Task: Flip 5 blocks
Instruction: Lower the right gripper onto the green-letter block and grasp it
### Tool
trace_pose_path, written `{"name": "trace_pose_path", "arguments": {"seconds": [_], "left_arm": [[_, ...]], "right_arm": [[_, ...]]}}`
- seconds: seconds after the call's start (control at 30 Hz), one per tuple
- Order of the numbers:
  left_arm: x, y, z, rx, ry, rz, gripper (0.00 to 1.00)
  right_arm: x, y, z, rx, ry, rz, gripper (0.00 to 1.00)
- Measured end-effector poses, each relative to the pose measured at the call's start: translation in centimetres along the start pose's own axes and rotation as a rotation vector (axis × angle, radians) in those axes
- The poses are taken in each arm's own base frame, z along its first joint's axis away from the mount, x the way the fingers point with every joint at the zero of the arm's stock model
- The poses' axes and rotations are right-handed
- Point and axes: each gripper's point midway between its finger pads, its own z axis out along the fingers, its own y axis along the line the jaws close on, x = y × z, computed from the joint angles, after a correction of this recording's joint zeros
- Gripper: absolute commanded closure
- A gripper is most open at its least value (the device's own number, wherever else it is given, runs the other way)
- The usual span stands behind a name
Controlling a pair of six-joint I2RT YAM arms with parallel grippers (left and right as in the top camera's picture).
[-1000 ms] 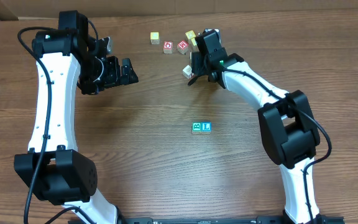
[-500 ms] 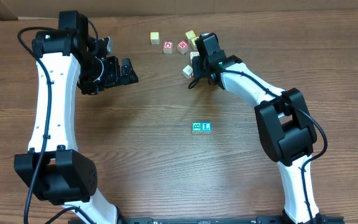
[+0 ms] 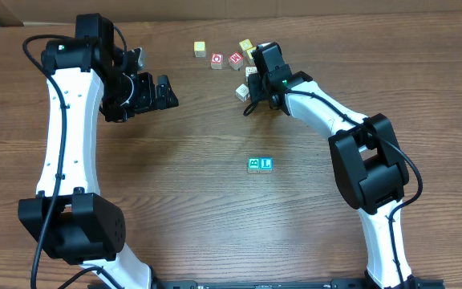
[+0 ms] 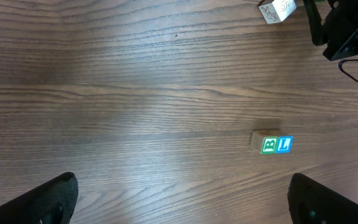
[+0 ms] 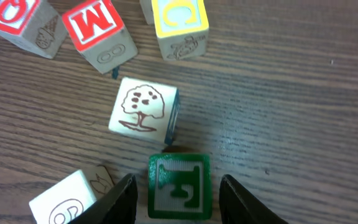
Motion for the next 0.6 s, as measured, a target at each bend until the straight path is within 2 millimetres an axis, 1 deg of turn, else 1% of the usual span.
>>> {"name": "trace_pose_path", "arguments": {"seconds": [0.6], "left_arm": [[0.00,0.00,0.00,0.000,0.000,0.000,0.00]], "right_arm": [[-0.55,0.11,0.00,-0.005,-0.022,-0.026,0.57]]}}
